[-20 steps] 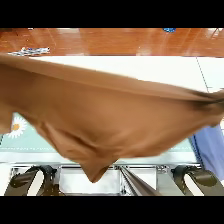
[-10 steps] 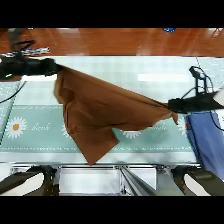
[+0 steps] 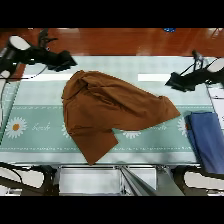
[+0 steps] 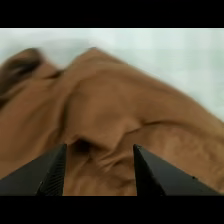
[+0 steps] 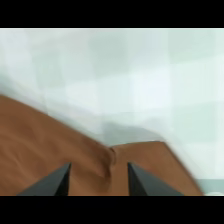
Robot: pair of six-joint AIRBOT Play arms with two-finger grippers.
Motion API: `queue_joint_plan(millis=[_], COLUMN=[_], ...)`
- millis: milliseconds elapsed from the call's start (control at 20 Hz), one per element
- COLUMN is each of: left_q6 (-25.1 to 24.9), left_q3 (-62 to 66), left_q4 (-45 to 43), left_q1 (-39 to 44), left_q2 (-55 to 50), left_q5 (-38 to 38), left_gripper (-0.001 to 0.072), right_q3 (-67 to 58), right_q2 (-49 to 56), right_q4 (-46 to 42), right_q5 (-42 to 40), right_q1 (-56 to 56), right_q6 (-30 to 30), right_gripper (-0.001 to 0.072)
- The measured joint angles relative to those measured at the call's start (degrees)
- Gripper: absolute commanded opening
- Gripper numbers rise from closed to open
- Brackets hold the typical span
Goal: Fold the shirts.
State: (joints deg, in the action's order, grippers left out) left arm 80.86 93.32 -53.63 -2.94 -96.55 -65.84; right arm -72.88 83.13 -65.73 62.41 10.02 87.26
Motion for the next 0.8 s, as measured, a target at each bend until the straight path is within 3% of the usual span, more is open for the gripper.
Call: queue_joint_plan(millis=[250, 550, 800], left_q6=[-1.6, -7.9, -11.5], left_q3=[-7.4, -44.2, -60.2], left_q4=[-1.3, 0.0, 4.5], left_q1=[-10.8, -22.5, -28.0], left_q2=[5.0, 22.9, 28.3], left_q5=[-15.2, -9.7, -7.8], left_gripper=[0.0511, 0.0510, 0.0510], right_q3=[0.3, 24.4, 36.5], right_q2=[-5.1, -19.1, -28.2], right_q4=[-2.3, 5.3, 10.6], right_q5=[6.8, 3.6, 3.0], right_q1=[10.8, 16.9, 17.9], right_q6=[-3.3, -8.8, -12.5], right_gripper=[0.0413, 0.0413, 0.0413])
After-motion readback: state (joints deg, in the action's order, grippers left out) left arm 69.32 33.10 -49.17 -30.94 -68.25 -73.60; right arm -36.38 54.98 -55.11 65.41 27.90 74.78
